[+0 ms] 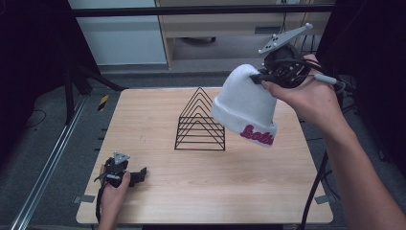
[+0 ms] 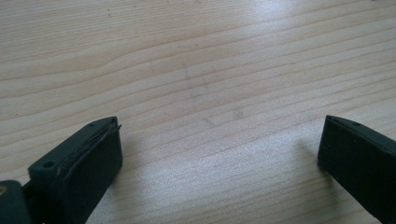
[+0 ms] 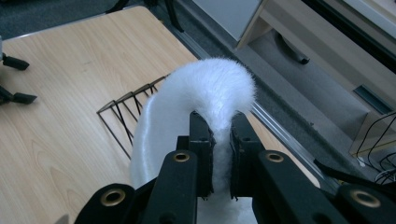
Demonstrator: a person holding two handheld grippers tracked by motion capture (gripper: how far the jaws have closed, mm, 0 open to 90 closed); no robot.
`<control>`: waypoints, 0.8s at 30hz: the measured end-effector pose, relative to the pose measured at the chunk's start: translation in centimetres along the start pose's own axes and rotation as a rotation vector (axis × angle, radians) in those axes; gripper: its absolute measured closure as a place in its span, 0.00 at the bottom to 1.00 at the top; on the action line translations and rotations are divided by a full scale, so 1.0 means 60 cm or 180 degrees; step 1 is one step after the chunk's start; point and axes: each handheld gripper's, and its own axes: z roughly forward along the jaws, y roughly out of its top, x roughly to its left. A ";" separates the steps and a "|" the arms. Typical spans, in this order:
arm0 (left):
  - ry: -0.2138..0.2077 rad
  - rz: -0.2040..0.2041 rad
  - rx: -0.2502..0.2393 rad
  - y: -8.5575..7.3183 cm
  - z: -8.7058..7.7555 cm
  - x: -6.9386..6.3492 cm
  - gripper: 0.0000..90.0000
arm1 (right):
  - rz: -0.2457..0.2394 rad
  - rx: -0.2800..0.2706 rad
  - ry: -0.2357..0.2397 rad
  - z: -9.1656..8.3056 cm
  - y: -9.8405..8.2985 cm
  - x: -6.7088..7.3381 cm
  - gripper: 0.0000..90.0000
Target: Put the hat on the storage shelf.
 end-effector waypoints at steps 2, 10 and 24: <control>0.0001 0.0000 0.0001 0.000 0.000 0.000 0.00 | -0.0012 -0.0001 0.0002 -0.001 0.003 0.001 0.92; 0.0000 0.0000 0.0000 0.000 0.000 0.000 0.00 | -0.0090 -0.0112 0.0009 -0.003 0.028 0.013 0.92; 0.0002 -0.0015 -0.0012 0.000 0.000 0.000 0.00 | -0.0152 -0.0208 0.0087 -0.001 0.044 0.032 0.92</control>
